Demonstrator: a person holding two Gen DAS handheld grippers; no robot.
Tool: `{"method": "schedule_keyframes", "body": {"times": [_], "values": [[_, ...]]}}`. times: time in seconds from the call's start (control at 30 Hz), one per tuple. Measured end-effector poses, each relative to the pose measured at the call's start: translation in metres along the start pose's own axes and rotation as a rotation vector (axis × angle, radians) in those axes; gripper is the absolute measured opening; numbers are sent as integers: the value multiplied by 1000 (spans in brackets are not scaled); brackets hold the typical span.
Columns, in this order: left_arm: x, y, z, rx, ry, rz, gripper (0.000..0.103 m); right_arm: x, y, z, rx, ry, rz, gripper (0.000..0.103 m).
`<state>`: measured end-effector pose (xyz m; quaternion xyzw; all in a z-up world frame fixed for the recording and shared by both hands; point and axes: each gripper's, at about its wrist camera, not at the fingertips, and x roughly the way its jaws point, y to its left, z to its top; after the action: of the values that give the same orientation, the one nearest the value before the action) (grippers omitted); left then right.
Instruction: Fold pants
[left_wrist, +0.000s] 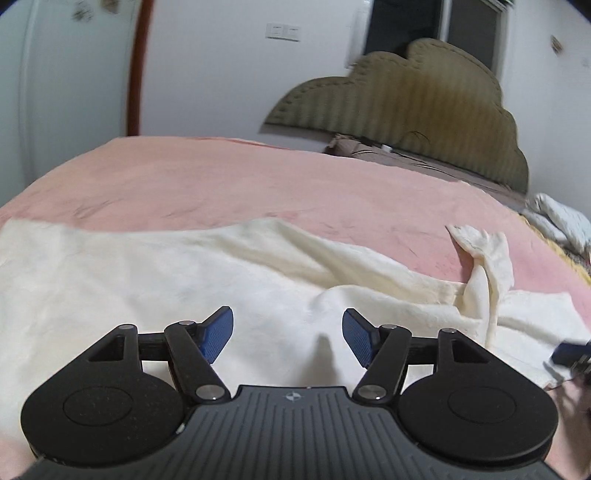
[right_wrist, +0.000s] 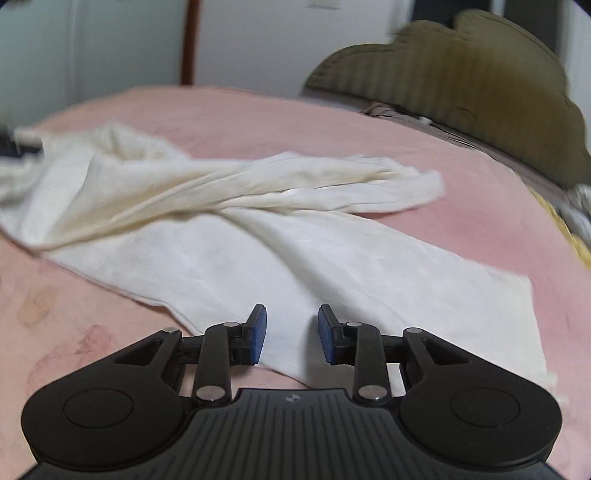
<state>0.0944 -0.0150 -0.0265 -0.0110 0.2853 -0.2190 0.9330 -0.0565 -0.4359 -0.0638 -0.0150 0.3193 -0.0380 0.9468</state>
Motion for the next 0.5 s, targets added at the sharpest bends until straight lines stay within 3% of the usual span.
{"method": "schedule_keyframes", "body": {"times": [0.17, 0.3, 0.37, 0.43, 0.5], "values": [[23, -3, -3, -32, -3, 9, 70, 7, -17, 48, 71, -122, -10, 30], [32, 1, -17, -41, -6, 31, 75, 61, -23, 106, 59, -120, -4, 33], [32, -2, -15, -25, -3, 21, 85, 100, -24, 133, 34, -75, -23, 46], [34, -2, -14, -17, 13, -9, 94, 137, -24, 153, 12, -21, -80, 69], [36, -2, -13, -16, 17, -14, 95, 171, -27, 165, 11, 37, -123, 69]]}}
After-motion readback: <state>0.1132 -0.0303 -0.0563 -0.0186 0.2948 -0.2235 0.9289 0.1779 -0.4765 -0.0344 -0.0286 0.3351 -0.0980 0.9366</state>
